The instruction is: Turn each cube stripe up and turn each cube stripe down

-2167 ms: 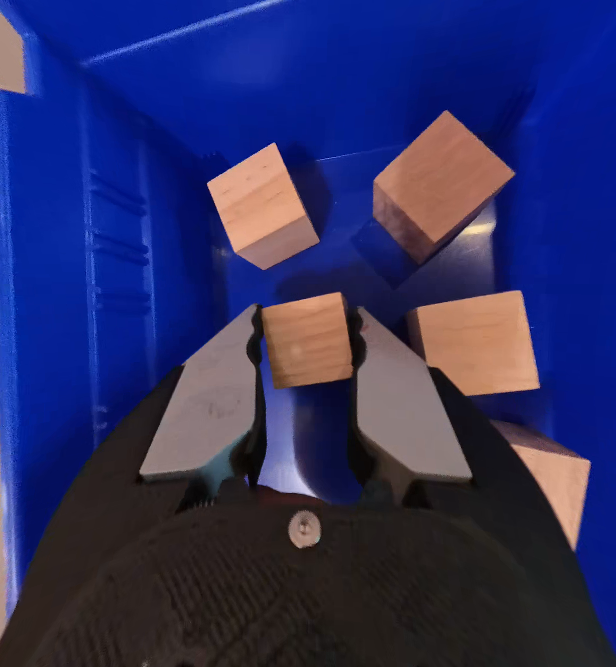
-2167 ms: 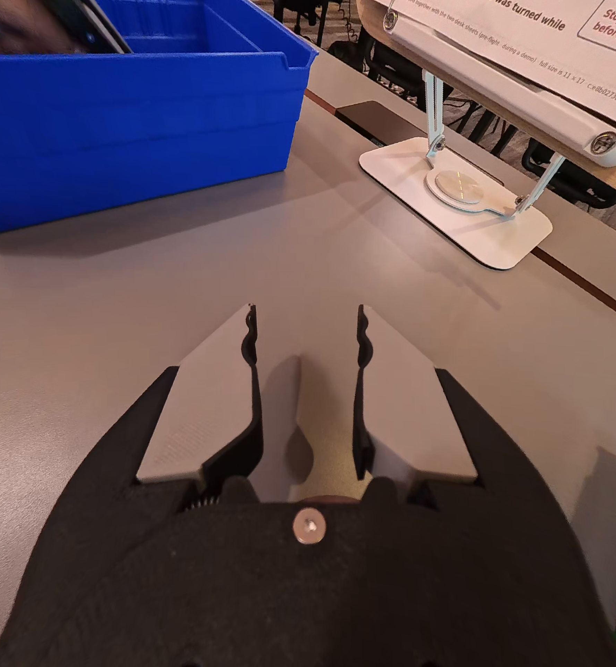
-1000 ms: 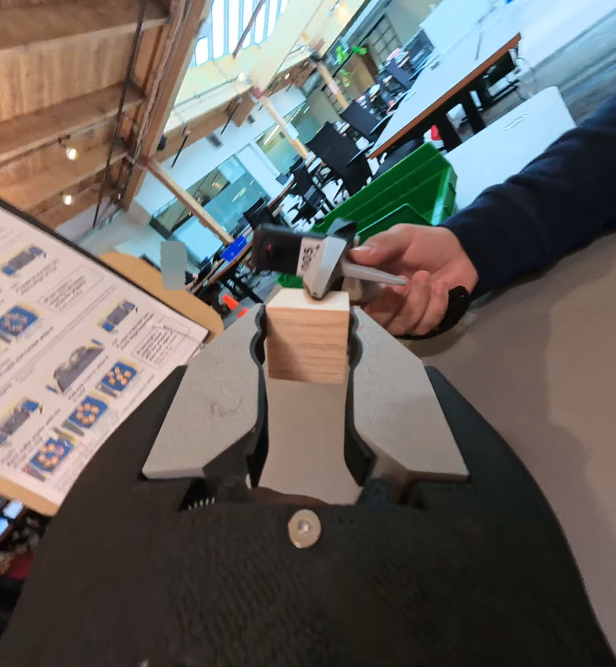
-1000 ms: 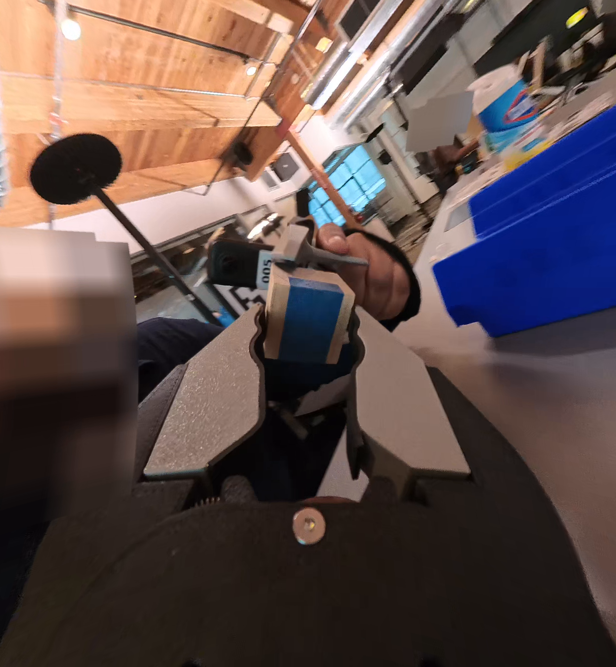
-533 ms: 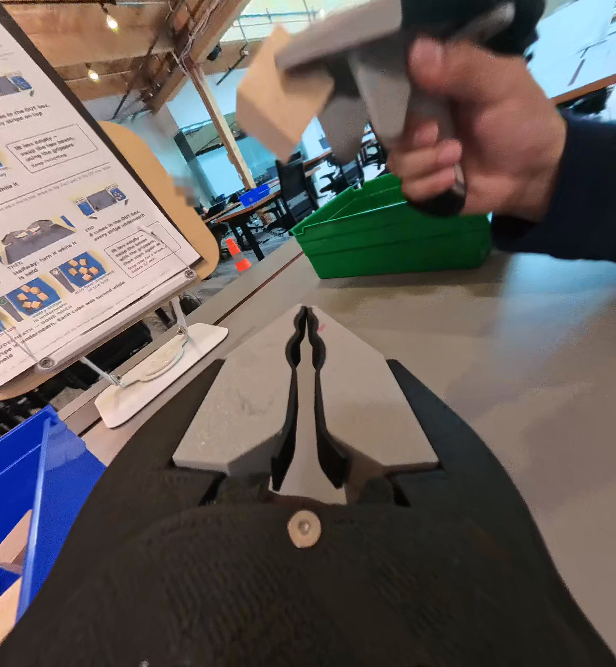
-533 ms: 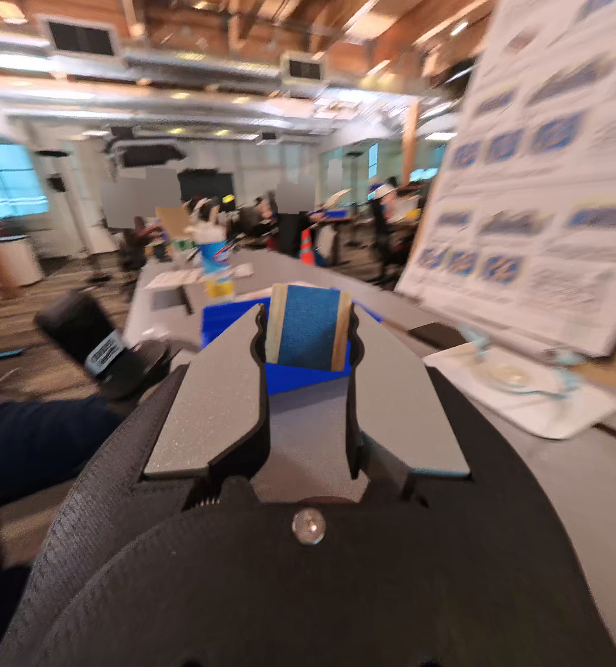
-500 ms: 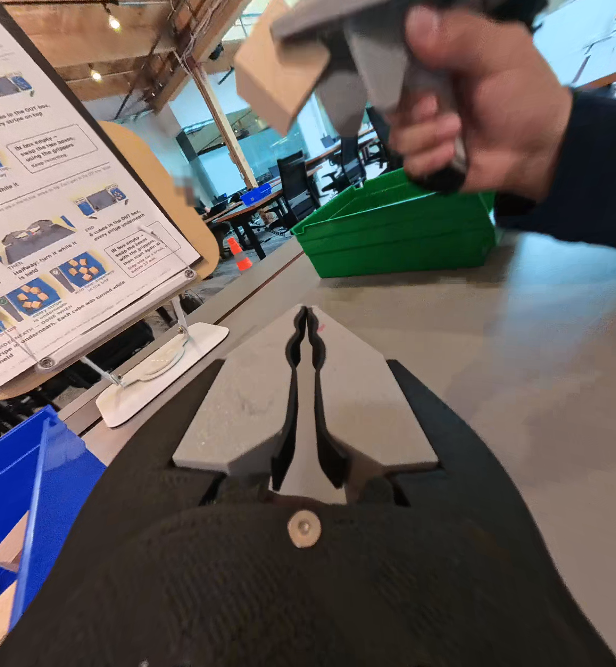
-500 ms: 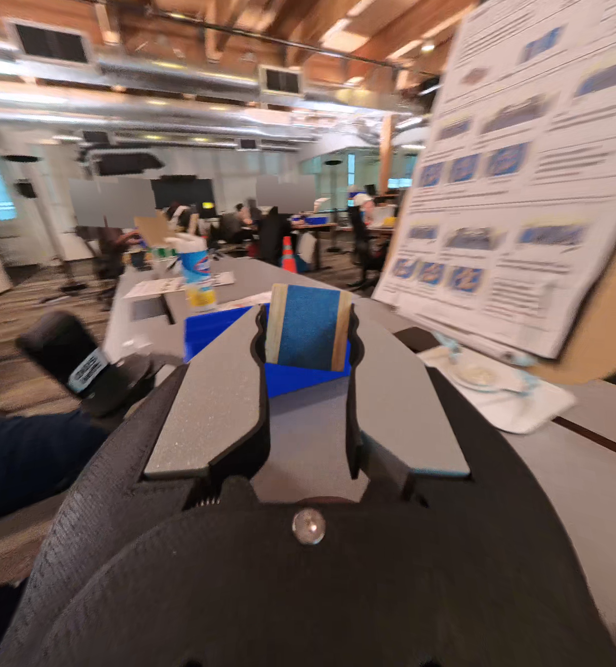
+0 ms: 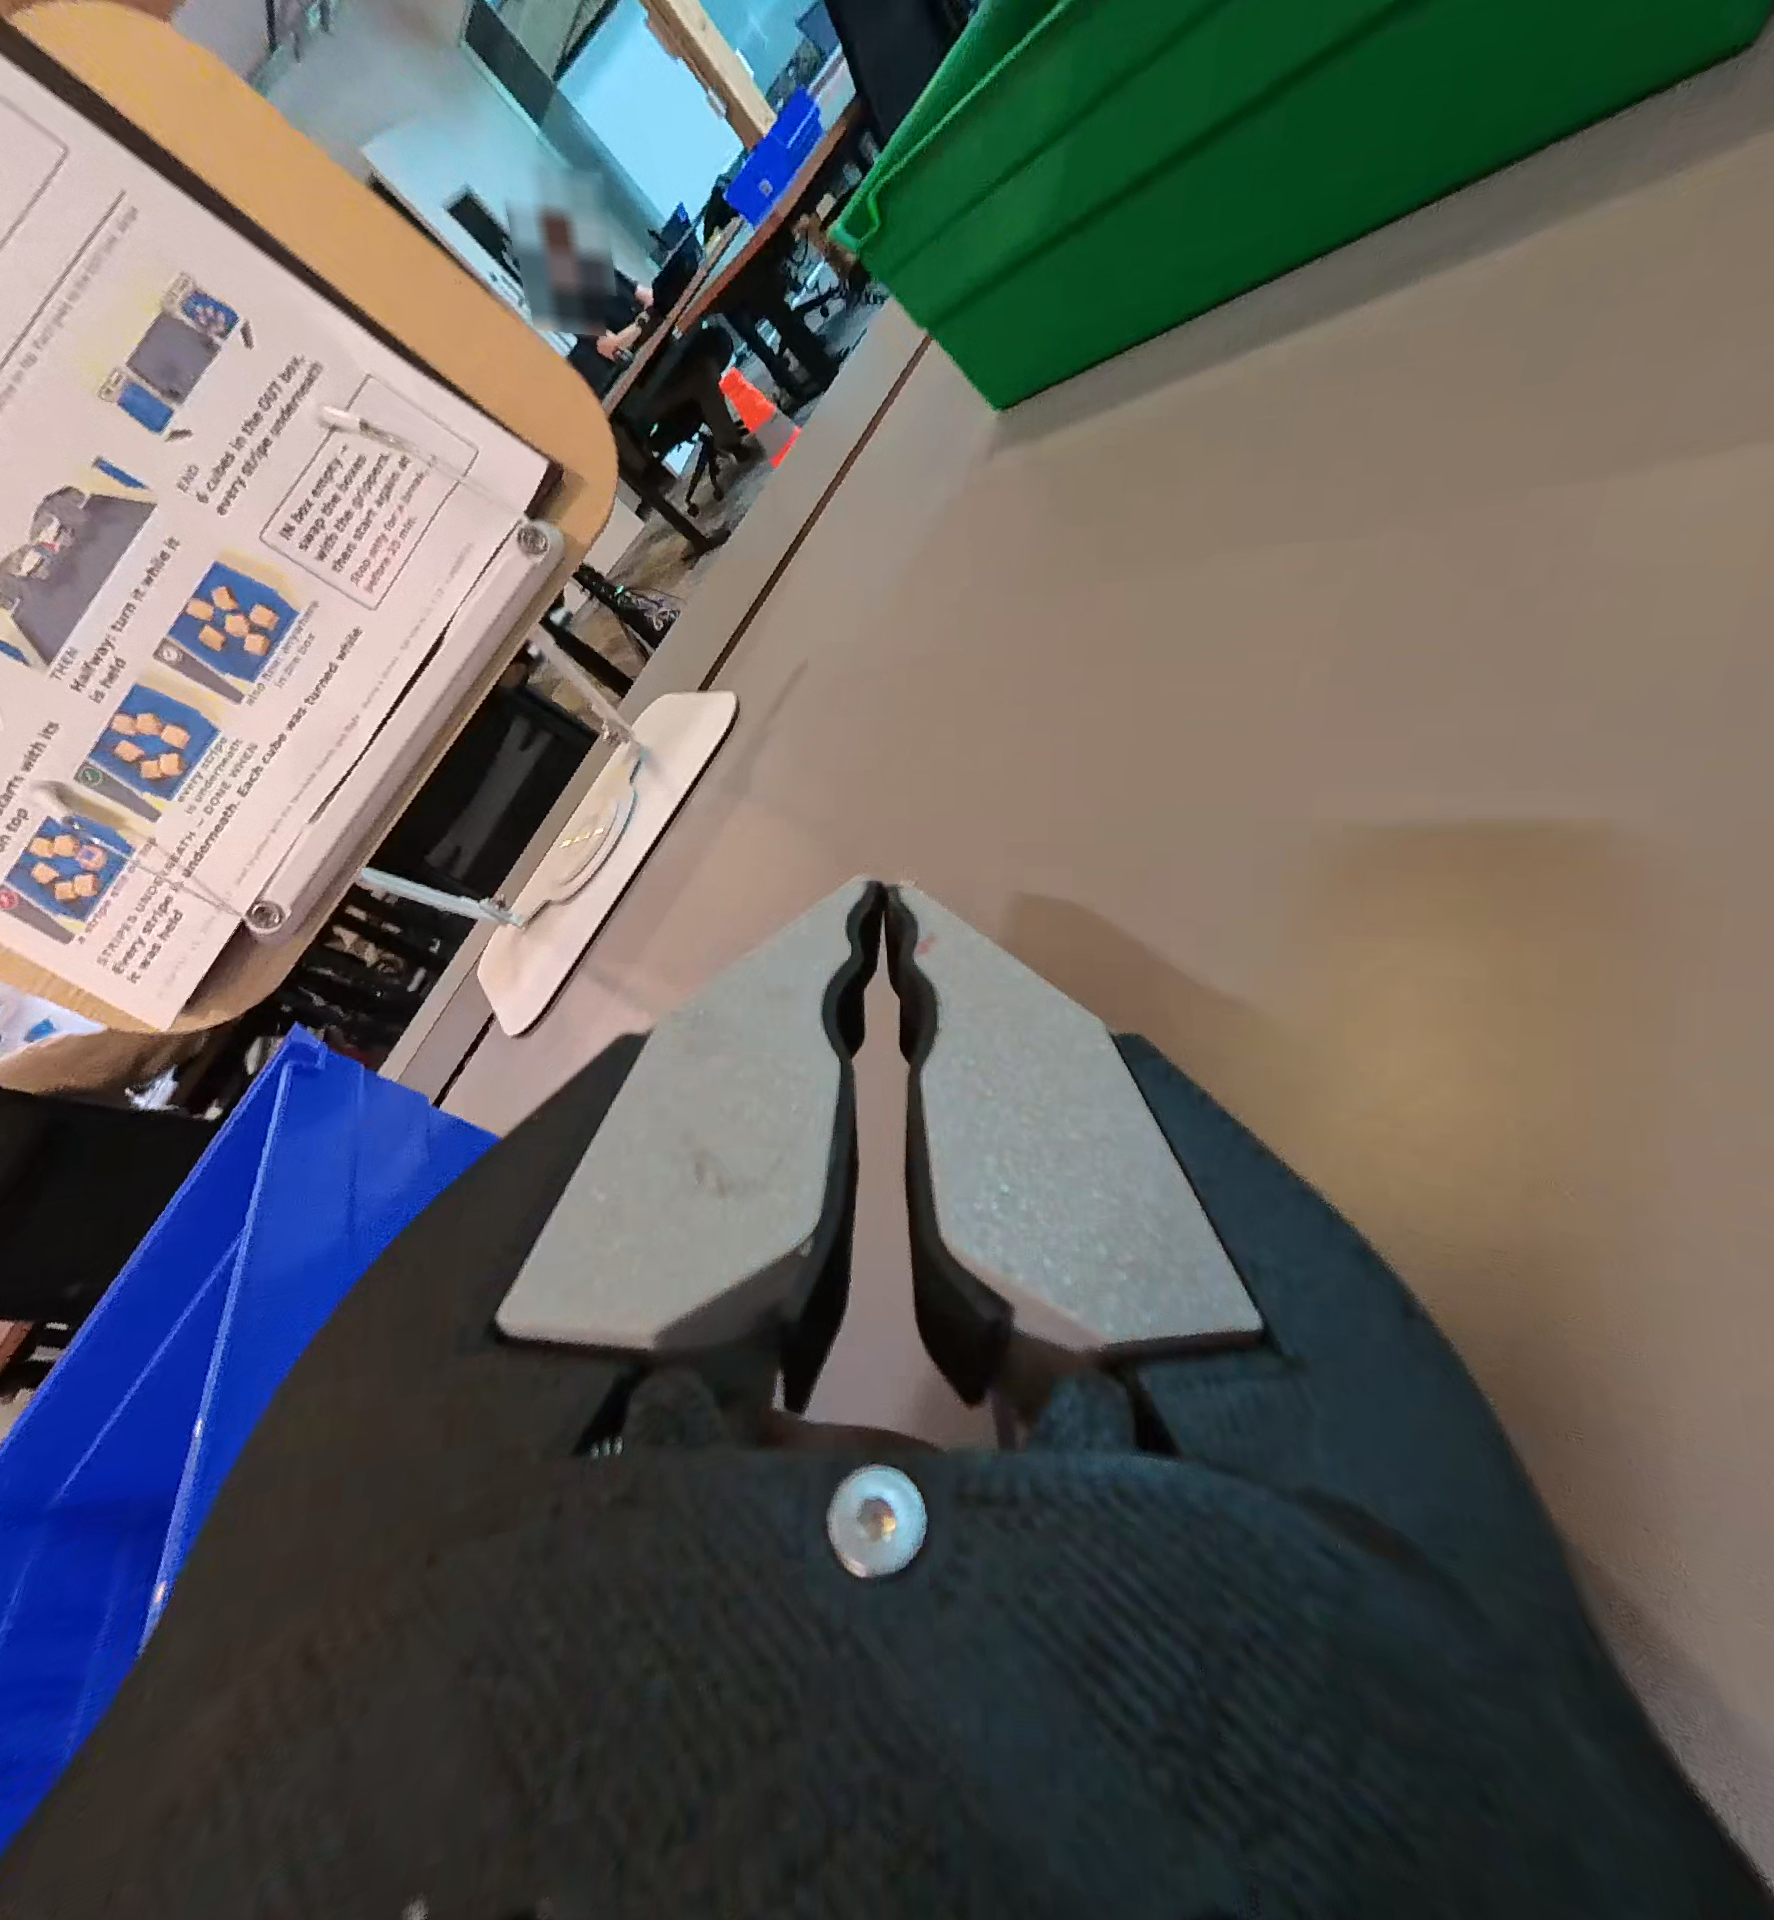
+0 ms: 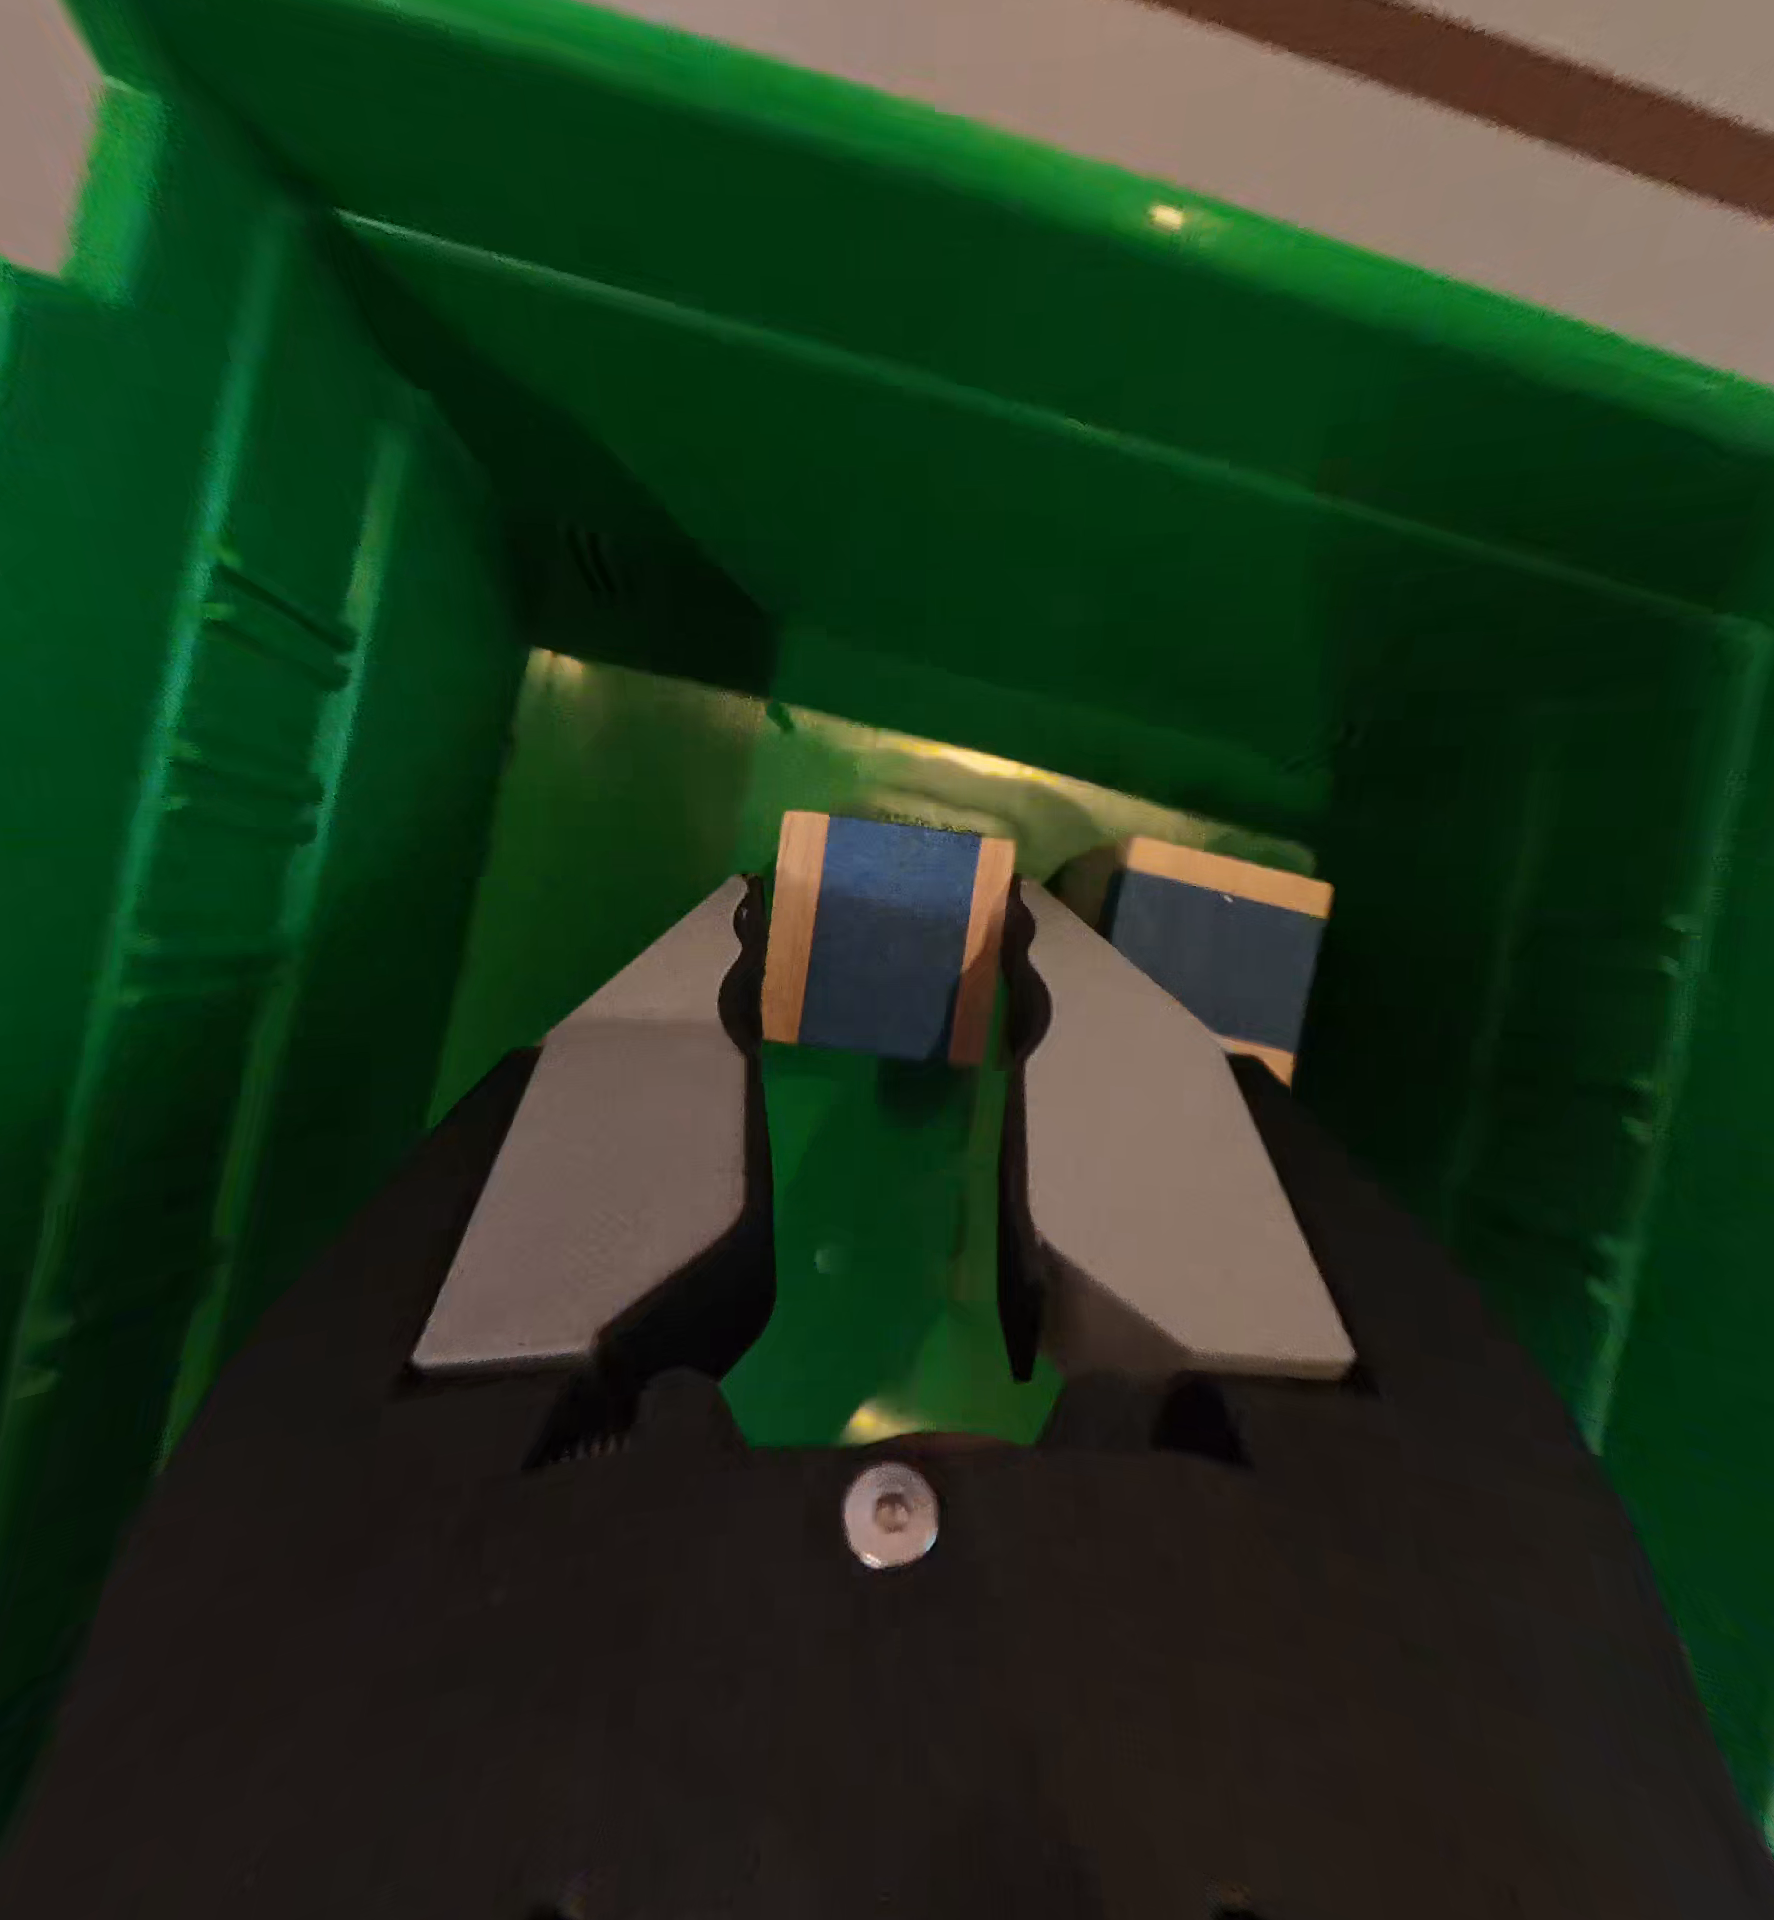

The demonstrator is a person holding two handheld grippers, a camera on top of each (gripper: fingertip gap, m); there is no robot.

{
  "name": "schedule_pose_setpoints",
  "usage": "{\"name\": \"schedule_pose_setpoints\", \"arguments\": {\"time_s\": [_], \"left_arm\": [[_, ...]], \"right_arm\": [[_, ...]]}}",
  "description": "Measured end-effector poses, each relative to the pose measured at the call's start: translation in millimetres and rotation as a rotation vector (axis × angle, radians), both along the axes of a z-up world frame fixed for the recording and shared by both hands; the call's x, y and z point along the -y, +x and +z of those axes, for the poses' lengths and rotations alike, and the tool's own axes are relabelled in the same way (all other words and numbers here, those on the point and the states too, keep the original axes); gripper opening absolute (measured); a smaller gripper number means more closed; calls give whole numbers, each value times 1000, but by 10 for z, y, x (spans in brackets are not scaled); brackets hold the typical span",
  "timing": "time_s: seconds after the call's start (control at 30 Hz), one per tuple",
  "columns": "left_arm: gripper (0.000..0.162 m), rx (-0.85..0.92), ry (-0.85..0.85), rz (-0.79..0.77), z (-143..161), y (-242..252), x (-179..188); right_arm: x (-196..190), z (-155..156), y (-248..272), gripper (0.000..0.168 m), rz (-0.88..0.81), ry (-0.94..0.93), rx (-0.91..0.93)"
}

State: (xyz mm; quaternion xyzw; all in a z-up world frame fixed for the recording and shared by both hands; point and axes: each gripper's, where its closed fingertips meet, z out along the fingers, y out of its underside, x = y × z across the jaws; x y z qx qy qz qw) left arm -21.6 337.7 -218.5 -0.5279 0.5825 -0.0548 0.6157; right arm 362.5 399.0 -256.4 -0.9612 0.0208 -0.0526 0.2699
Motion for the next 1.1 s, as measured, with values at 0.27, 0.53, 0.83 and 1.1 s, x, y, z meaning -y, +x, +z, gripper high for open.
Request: {"name": "schedule_pose_setpoints", "arguments": {"time_s": [0.27,0.53,0.83,1.1], "left_arm": [[0,-1,-54,26,-57,-23,-60],[0,3,-90,54,-89,-58,-67],[14,277,-372,25,426,-273,429],[23,327,-435,337,1218,-1341,-664]], "right_arm": [[-182,933,-512,57,82,274,23],[128,1310,-2858,53,622,578,-314],[136,555,-3353,44,724,593,-85],[150,395,-3464,44,741,539,-151]]}}
